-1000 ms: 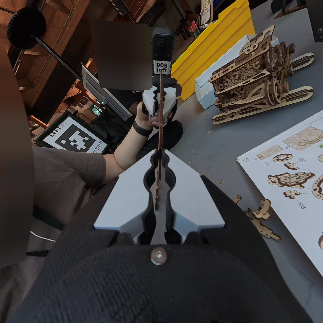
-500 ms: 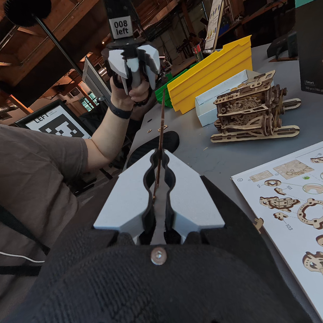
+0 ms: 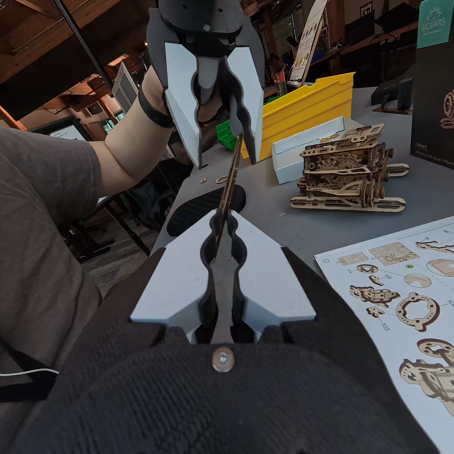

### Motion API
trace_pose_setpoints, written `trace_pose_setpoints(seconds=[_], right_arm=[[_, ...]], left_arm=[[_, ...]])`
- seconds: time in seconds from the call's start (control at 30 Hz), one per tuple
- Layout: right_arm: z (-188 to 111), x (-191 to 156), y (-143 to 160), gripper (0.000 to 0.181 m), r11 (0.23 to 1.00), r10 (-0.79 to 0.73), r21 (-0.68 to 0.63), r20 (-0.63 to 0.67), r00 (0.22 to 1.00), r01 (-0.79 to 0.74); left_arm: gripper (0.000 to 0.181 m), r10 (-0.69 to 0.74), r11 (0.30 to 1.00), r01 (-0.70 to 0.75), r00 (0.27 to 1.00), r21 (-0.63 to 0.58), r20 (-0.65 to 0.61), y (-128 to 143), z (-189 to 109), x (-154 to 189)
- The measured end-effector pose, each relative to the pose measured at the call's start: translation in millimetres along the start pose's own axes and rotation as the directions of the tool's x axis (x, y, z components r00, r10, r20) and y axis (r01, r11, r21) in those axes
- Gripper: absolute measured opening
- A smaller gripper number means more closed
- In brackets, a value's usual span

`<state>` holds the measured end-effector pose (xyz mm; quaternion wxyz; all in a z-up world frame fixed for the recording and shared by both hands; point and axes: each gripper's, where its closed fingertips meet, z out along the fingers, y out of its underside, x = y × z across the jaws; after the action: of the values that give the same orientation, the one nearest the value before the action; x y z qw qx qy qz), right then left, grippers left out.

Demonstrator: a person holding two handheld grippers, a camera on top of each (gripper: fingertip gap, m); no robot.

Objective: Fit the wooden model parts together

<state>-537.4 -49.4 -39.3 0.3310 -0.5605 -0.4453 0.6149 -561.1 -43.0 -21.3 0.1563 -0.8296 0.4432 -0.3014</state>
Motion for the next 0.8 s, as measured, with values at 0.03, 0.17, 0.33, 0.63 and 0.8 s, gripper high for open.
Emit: trace_pose_setpoints(seconds=[0.03, 0.17, 0.33, 0.63, 0.8], right_arm=[[0, -1, 0, 0.002, 1.000, -0.002, -0.002, 0.010, 1.000, 0.002], [-2, -1, 1, 0.001, 1.000, -0.007, -0.002, 0.012, 1.000, 0.008], [-1, -1, 1, 0.001, 1.000, -0.010, -0.002, 0.016, 1.000, 0.010], [-2, -15, -4, 0.001, 0.992, -0.123, 0.019, 0.060, 0.991, 0.122], [-4, -11, -8, 0.001, 0.993, -0.108, 0.044, 0.038, 0.993, 0.106]], left_arm=[[0.040, 0.007, 1.000, -0.007, 1.000, -0.011, 0.012, 1, 2, -2], [0.035, -0.005, 1.000, 0.005, 1.000, 0.004, -0.001, -4, 0, 1], [0.036, 0.048, 0.993, -0.053, 0.998, 0.107, 0.044, -25, -22, 4], [0.030, -0.025, 0.994, 0.022, 0.999, -0.103, -0.031, 2, 10, 5], [0.003, -0.068, 0.995, 0.060, 0.993, -0.081, -0.101, 2, 9, 17]])
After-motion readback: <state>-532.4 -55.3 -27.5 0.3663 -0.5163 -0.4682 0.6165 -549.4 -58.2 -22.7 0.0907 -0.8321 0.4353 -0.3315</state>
